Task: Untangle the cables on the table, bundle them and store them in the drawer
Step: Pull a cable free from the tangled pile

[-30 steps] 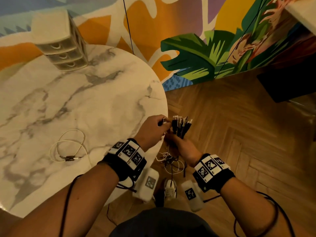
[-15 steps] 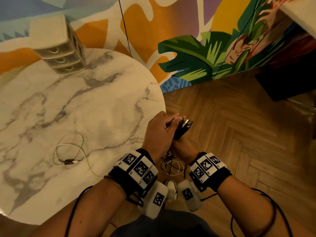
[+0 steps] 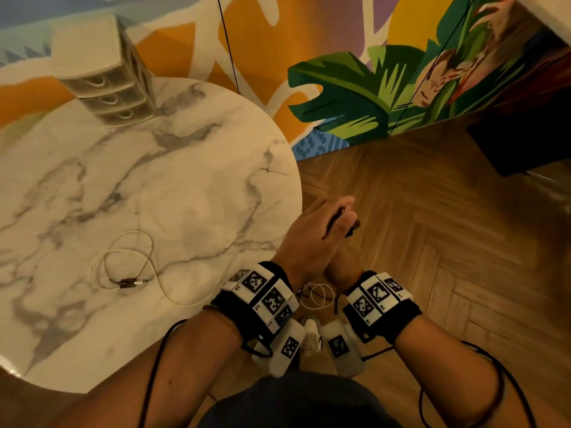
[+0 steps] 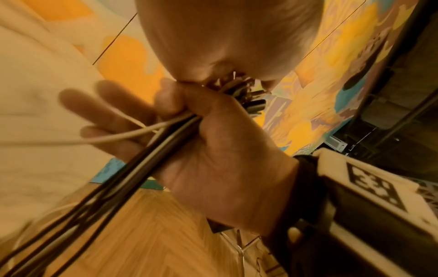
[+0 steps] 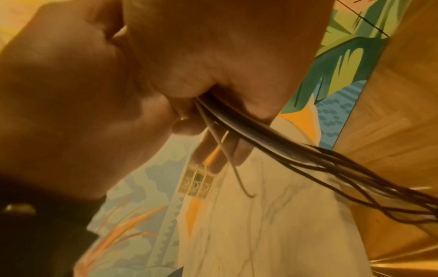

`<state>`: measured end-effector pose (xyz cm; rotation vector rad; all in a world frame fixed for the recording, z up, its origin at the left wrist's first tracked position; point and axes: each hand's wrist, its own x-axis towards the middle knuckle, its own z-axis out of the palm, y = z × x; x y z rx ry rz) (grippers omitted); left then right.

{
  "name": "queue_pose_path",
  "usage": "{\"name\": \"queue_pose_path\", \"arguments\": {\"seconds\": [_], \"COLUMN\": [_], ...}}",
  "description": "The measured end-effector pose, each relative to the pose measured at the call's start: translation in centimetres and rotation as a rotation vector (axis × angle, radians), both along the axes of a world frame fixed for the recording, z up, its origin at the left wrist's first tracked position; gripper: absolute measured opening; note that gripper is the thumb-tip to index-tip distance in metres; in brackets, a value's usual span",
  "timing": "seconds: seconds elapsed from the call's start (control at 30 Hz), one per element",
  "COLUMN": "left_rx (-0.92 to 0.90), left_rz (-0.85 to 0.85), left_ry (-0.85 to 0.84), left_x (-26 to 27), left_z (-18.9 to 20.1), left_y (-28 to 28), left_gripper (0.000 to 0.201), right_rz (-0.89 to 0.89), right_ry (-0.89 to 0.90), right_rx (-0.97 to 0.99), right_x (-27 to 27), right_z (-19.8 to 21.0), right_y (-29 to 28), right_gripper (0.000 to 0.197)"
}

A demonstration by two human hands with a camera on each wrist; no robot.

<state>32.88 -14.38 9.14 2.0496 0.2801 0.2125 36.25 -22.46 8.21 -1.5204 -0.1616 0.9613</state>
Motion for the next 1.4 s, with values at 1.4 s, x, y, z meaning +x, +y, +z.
{"name": "queue_pose_path", "arguments": {"seconds": [1.4], "left_rx": [0.793], "left_rz": [-0.016], "left_ry": [0.368], "left_x": [-7.5], "left_z": [-4.2], "left_y": [7.8], "left_gripper": [0.034], "right_rz": [-0.143], "right_ry": [0.051], "right_rx": [-0.047], "right_x": [3.3], "right_z": [-1.2], "right_y": [0.6], "right_gripper": [0.046]}}
